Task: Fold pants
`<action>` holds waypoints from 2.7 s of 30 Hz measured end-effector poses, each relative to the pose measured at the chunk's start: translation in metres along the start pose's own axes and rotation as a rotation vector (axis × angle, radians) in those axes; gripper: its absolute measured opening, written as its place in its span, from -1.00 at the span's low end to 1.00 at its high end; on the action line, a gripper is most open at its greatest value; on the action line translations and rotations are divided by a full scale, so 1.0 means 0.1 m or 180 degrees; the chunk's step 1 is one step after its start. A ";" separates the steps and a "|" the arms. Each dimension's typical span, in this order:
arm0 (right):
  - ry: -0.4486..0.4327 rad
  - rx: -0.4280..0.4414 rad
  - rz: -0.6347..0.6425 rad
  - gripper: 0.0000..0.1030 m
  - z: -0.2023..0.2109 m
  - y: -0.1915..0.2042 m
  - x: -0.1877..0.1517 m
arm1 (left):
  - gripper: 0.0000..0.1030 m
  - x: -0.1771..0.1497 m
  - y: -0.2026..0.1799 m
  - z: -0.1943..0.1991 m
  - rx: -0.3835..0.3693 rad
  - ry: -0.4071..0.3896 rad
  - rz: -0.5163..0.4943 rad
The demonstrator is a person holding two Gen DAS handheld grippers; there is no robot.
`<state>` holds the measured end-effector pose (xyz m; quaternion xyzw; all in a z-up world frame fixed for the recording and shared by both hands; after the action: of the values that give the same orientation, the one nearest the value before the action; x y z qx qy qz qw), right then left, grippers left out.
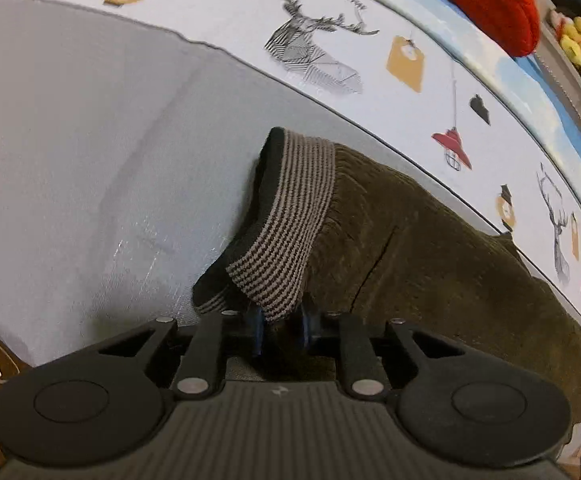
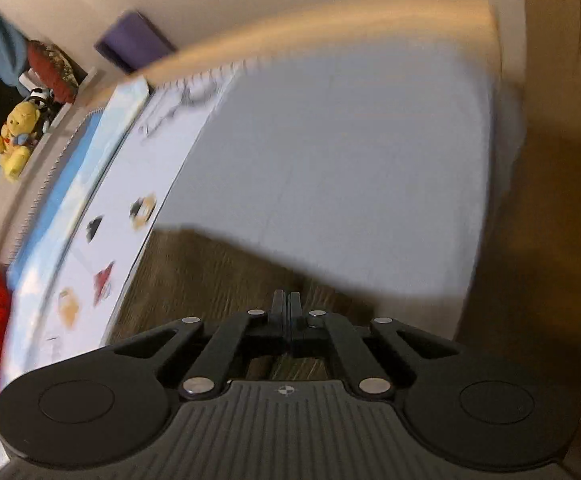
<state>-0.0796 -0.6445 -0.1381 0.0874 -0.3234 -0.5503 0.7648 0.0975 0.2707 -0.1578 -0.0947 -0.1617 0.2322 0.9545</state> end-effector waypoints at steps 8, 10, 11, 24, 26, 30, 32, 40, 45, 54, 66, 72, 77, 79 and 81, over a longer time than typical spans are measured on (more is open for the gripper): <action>0.0208 -0.0186 0.0126 -0.17 -0.42 0.17 -0.10 | 0.05 0.08 0.08 -0.05 -0.0160 -0.0021 0.0376; 0.0158 -0.0257 0.0213 -0.17 -0.44 0.21 -0.10 | 0.05 0.11 0.11 -0.07 -0.0074 -0.0065 0.0390; 0.0129 -0.0291 0.0238 -0.21 -0.45 0.21 -0.09 | 0.04 0.13 0.12 -0.09 -0.0044 -0.0078 0.0389; -0.0170 -0.0533 0.0341 -0.87 0.07 0.14 0.07 | -0.54 0.07 0.07 0.04 0.0162 -0.0218 -0.0229; 0.0104 -0.0669 0.0164 -0.86 -0.08 -0.10 0.00 | -0.54 0.04 0.08 -0.02 0.0246 -0.0104 -0.0319; 0.0122 -0.0720 0.0541 -0.86 -0.10 -0.06 -0.04 | -0.53 0.01 0.09 -0.02 0.0276 -0.0057 -0.0374; 0.0130 -0.0734 0.0541 -0.84 -0.08 -0.03 -0.05 | -0.52 0.03 0.07 -0.02 0.0302 -0.0069 -0.0418; -0.0489 -0.0763 0.1085 -0.58 0.23 0.41 0.01 | -0.24 0.05 -0.31 0.44 0.0585 -0.0966 -0.1117; -0.0580 -0.0548 0.1481 -0.57 0.19 0.63 -0.06 | -0.23 -0.01 -0.54 0.44 0.0443 -0.1080 -0.1459; 0.0461 -0.0805 0.1439 -0.47 -0.46 0.36 -0.29 | -0.25 -0.39 -0.67 -0.23 0.0889 -0.0111 -0.2398; -0.0069 0.0268 0.2264 -0.43 -0.28 1.67 -0.65 | -0.52 -0.03 -0.62 -0.38 0.1086 -0.0177 -0.2107; -0.0062 0.0678 0.2525 -0.43 -0.24 2.40 -1.07 | -0.50 0.02 -0.79 -0.09 0.0883 -0.0581 -0.1978; 0.0031 0.0973 0.2714 -0.43 -0.17 2.89 -1.50 | -0.50 0.13 -0.89 -0.02 0.0669 -0.0814 -0.1828; 0.0108 0.1151 0.2781 -0.45 -0.16 3.10 -1.71 | -0.51 0.18 -0.76 -0.22 0.0827 -0.0545 -0.1707; 0.0214 0.1313 0.2861 -0.79 -0.17 3.28 -1.92 | -0.51 0.16 -0.60 -0.34 0.1032 -0.0322 -0.1601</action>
<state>0.1526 -0.3512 -0.0676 0.1065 -0.4064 -0.0874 0.9032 0.1475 0.2224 -0.1696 0.1136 -0.1883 0.0157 0.9754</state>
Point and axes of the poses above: each gripper's, at about its wrist camera, not at the fingertips, and z roughly against the way its jaws point, y to its left, x to its top, the point moved 5 cm from there along -z, roughly the way its jaws point, and after that the axes turned 3 degrees about -y, right-handed, at the moved point
